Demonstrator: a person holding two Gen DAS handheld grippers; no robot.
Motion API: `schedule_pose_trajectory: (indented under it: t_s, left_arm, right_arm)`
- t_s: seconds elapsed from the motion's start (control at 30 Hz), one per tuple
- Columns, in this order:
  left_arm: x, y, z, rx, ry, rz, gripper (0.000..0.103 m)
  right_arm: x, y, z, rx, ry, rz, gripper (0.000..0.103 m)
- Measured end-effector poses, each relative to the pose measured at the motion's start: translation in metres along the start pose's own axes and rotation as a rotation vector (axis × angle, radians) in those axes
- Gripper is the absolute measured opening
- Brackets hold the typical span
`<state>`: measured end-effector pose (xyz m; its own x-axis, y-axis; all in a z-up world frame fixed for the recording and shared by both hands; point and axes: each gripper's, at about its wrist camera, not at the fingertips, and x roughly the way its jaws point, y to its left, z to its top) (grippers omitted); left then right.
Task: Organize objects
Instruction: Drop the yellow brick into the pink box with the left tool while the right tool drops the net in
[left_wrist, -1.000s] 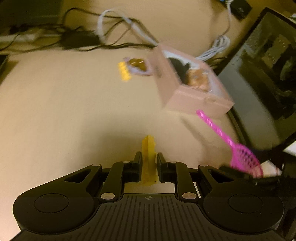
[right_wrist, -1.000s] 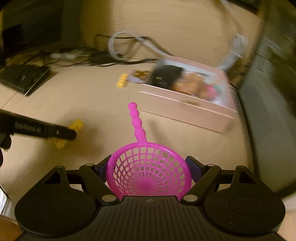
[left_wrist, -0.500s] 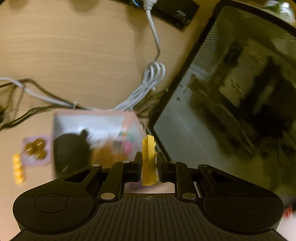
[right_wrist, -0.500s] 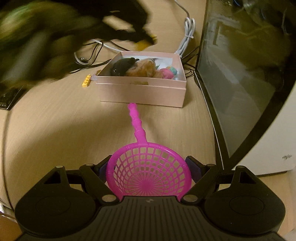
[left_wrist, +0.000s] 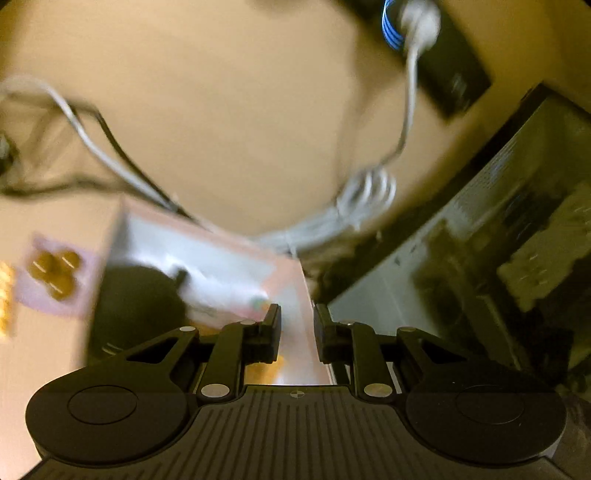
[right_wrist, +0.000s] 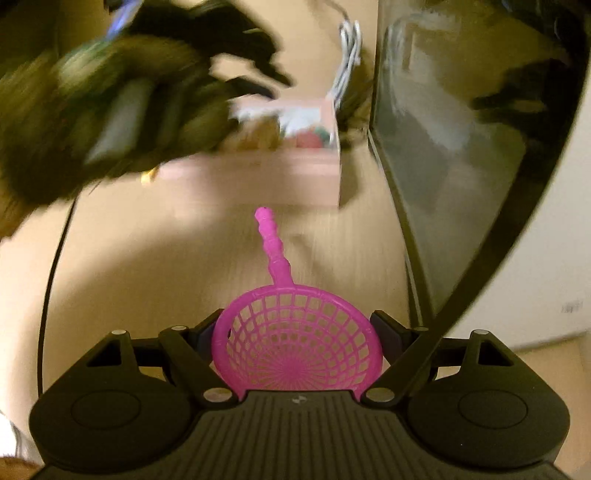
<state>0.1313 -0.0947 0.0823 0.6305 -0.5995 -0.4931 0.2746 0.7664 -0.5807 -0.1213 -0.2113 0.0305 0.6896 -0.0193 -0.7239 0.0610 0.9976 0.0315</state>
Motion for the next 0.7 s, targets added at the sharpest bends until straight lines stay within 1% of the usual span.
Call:
schedule_pose_trajectory:
  t_s: [0.07,0.1,0.17,0.23,0.27,0.3,0.37,0.43,0.5,0.53,0.6,0.63,0.67,0.7]
  left_arm:
    - [-0.029,0.014,-0.002,0.026,-0.037,0.039,0.021]
    - [-0.040,0.021,-0.004,0.036,-0.043,0.062,0.021]
    - [-0.063,0.042,-0.012,0.050,-0.038,0.135,0.021]
    - [-0.083,0.064,-0.023,0.065,-0.028,0.182,0.021]
    - [-0.091,0.074,-0.024,0.059,-0.024,0.213,0.021]
    - [-0.100,0.087,-0.032,0.031,-0.009,0.249,0.021]
    - [-0.115,0.109,-0.045,-0.035,0.018,0.257,0.021]
    - [-0.123,0.122,-0.054,-0.053,0.043,0.271,0.021]
    - [-0.128,0.134,-0.061,-0.069,0.061,0.293,0.021]
    - [-0.130,0.139,-0.064,-0.082,0.071,0.301,0.021]
    - [-0.135,0.149,-0.068,-0.100,0.087,0.305,0.021]
    - [-0.138,0.153,-0.069,-0.104,0.091,0.308,0.021]
    - [-0.140,0.158,-0.070,-0.109,0.095,0.311,0.021]
    - [-0.140,0.161,-0.069,-0.115,0.097,0.313,0.021]
  right_arm:
    - [-0.001,-0.001,0.019,0.000,-0.046,0.011,0.082]
    - [0.000,0.001,0.030,0.000,-0.070,0.012,0.082]
    - [0.006,0.006,0.055,-0.014,-0.112,0.000,0.082]
    - [0.012,0.013,0.080,-0.040,-0.166,-0.009,0.082]
    - [0.018,0.016,0.094,-0.052,-0.192,-0.030,0.082]
    - [0.026,0.019,0.107,-0.054,-0.206,-0.058,0.082]
    - [0.047,0.017,0.134,-0.045,-0.237,-0.089,0.082]
    - [0.069,0.018,0.154,-0.055,-0.267,-0.166,0.083]
    - [0.094,0.015,0.166,-0.049,-0.269,-0.211,0.083]
    - [0.107,0.012,0.169,-0.047,-0.257,-0.216,0.083]
    - [0.136,0.009,0.169,-0.048,-0.202,-0.193,0.084]
    - [0.143,0.007,0.167,-0.040,-0.181,-0.180,0.086]
    - [0.147,0.005,0.163,-0.027,-0.180,-0.176,0.091]
    - [0.146,0.003,0.159,-0.011,-0.195,-0.167,0.093]
